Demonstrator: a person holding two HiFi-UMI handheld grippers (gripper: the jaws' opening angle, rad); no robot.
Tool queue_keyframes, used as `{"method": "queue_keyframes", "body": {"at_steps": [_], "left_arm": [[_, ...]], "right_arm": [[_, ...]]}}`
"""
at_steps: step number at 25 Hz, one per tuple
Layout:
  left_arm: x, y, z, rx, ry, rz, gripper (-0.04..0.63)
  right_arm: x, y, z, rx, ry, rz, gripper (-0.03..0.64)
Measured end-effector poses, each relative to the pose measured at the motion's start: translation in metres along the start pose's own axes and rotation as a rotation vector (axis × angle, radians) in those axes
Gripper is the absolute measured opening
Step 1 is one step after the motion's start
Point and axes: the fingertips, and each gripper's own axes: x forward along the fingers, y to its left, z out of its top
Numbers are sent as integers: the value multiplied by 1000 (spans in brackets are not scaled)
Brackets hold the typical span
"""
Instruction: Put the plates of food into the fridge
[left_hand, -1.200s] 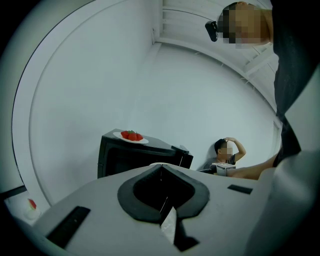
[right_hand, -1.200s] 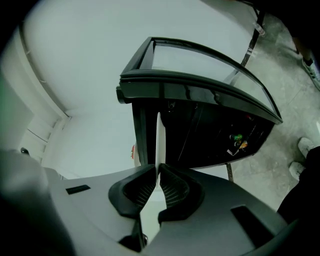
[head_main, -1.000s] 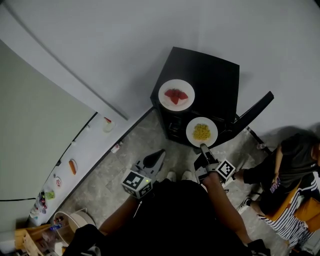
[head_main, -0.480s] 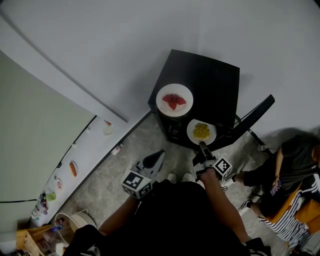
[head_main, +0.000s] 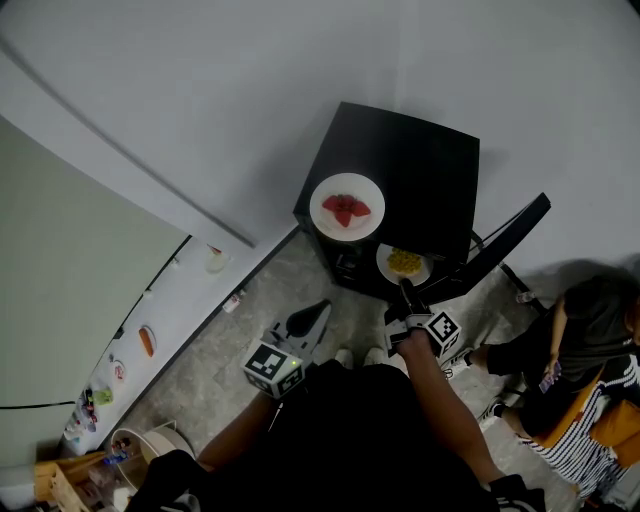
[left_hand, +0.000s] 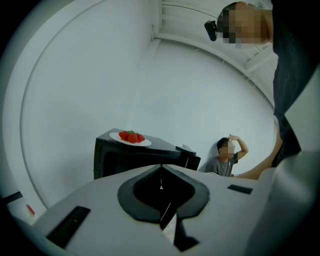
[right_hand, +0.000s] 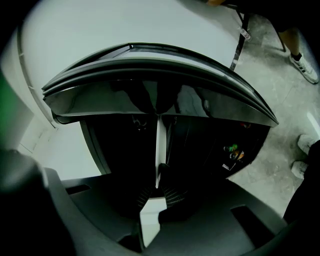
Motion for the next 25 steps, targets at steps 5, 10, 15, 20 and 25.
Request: {"method": "queue_keyframes", "body": {"at_steps": [5,10,15,20,25], "left_arm": [[2,0,0,6,5,-2,25],[3,-1,-1,15,10,0,25],[3,0,-4,4,12,3,25],[1,7,-3,-8,2,14,25],[-3,13,-3,-33,-4,25,25]], "right_arm": [[5,-8,3,-12,-13,-29,40],[11,-12,6,9,-35,-41,35],[19,-15,12,48,-76,-60,34],[28,-14,17,55,-94,-69,34],[35,-11,22,68,-115,-81,34]]}}
